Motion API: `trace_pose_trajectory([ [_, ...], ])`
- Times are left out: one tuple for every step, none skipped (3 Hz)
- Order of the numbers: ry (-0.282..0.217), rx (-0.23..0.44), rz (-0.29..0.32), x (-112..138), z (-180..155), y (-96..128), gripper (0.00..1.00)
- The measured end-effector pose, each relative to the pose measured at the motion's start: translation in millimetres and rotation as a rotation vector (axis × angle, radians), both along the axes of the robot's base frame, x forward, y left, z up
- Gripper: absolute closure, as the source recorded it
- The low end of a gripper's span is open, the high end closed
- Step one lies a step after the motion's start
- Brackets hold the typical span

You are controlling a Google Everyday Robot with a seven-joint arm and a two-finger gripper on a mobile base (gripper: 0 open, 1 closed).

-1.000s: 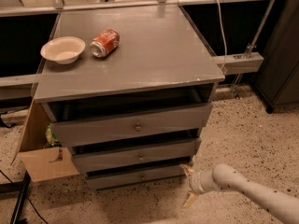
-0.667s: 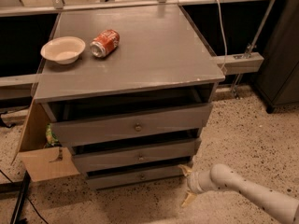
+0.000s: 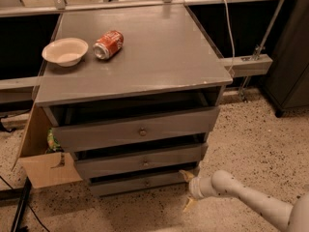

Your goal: Open bottom drawer

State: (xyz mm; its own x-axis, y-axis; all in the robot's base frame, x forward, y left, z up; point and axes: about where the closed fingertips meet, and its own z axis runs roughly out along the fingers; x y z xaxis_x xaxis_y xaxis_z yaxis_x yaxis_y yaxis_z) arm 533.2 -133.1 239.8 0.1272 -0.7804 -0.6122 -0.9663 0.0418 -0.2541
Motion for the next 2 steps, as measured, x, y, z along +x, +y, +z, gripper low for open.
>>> trace_pose_trajectory([
  [-0.020,-0.014,-0.009,-2.6,1.4,-3.5,0.00],
  [-0.045,-0.046,-0.019,1.5,-4.9,-9.2,0.00],
])
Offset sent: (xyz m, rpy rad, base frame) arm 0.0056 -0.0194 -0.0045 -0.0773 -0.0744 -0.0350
